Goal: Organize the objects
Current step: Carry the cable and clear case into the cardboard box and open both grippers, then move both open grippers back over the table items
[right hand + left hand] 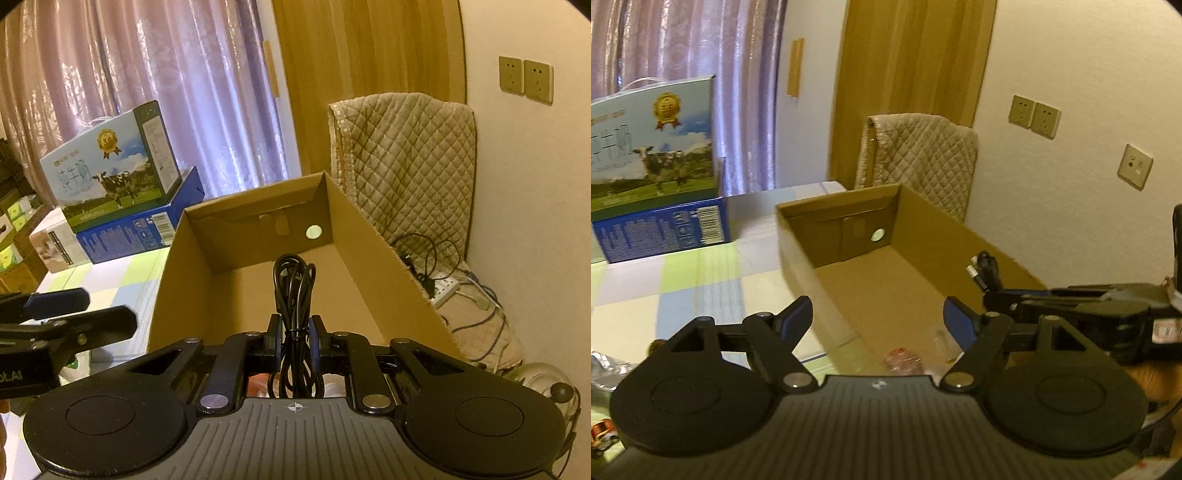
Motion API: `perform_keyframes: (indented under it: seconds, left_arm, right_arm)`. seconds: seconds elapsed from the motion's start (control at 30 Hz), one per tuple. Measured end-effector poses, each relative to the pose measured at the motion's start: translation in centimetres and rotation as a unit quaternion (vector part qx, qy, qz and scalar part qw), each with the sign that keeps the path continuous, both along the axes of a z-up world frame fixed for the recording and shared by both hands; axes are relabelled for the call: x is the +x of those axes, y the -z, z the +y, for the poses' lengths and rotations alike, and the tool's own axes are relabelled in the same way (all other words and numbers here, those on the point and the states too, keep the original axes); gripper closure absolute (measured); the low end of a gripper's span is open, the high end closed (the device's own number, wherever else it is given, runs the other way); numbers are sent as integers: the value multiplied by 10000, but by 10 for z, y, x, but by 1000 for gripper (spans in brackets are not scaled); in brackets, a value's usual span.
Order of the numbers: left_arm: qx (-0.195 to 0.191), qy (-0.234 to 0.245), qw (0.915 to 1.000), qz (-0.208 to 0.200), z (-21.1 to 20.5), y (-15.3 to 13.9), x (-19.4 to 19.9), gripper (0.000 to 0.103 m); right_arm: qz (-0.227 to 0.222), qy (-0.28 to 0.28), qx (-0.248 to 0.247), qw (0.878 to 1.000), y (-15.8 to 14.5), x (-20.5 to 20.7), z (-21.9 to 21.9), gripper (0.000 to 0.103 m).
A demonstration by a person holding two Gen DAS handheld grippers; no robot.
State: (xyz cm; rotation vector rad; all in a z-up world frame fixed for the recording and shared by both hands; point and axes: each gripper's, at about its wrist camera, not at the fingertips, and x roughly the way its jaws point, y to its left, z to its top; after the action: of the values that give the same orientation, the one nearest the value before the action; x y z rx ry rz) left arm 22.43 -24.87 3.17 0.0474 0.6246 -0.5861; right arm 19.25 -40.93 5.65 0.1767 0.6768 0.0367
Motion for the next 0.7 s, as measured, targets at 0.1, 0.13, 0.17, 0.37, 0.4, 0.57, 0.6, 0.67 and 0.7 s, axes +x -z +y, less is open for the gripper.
perform_keyframes:
  seconds: [0.1, 0.13, 0.17, 0.37, 0.4, 0.57, 0.6, 0.67, 0.7]
  left_arm:
    - [52, -91, 9999, -9, 11, 1, -2, 29]
    - [54, -109, 9999, -14, 13, 1, -3, 29]
    - [54, -129, 9999, -14, 17, 1, -3, 29]
    - [168, -264, 9995, 3, 35, 5, -7, 27]
    - [172, -293, 9994, 20, 39, 7, -7, 27]
    - [264, -478, 9985, 68, 61, 15, -11, 27]
    - [281, -528, 9982, 86, 67, 17, -13, 27]
    - [309, -599, 9977, 113, 78, 19, -15, 27]
    - [323, -634, 9974, 121, 83, 19, -17, 27]
  right_arm:
    - [-6, -69, 49, 10000, 0, 0, 5, 92]
    - [-7, -85, 66, 9999, 1, -1, 6, 92]
    - [9, -104, 95, 9999, 1, 0, 7, 91]
    - [-155, 58, 86, 9998, 1, 2, 9, 76]
    - [-202, 98, 133, 9997, 0, 1, 7, 75]
    - [-302, 142, 130, 9994, -1, 2, 10, 74]
    - [-321, 132, 128, 9993, -1, 2, 11, 74]
    - [-385, 108, 105, 9991, -3, 2, 16, 74]
    - [-416, 89, 92, 9991, -4, 1, 18, 74]
